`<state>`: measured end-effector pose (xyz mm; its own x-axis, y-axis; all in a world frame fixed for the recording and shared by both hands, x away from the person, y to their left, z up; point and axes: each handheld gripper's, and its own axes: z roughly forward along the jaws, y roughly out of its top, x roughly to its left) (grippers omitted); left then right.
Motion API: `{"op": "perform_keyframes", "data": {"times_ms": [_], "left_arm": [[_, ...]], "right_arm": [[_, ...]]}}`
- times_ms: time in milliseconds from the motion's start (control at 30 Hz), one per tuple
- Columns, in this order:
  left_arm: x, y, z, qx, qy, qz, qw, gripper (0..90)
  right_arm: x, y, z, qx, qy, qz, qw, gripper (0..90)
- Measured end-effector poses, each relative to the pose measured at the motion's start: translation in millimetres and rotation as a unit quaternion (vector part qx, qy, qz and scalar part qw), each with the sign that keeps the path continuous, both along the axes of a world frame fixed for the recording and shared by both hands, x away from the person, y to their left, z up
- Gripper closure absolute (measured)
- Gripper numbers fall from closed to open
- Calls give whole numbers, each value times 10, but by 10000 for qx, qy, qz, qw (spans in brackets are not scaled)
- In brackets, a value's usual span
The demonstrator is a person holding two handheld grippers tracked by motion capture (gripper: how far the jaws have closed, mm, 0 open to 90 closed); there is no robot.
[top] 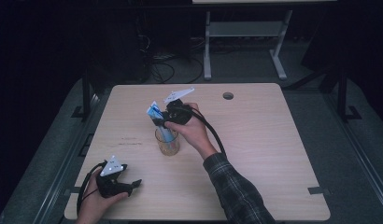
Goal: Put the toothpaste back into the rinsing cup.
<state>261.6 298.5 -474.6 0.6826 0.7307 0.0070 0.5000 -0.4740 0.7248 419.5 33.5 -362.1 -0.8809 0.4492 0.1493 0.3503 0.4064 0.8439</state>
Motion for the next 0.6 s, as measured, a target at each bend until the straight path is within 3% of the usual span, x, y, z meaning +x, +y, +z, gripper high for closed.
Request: {"op": "perform_keyframes", "data": {"times_ms": [67, 233, 600], "left_arm": [[0, 0, 0, 0, 0, 1, 10000, 137], [0, -1, -1, -5, -1, 4, 10000, 137], [3, -3, 1, 2, 6, 9, 10000, 137]], "right_arm": [[-6, 1, 0, -114, 12, -70, 9999, 486], [-16, -82, 6, -8, -23, -154, 9999, 372], [-101, -516, 109, 62, -102, -337, 9994, 278]]}}
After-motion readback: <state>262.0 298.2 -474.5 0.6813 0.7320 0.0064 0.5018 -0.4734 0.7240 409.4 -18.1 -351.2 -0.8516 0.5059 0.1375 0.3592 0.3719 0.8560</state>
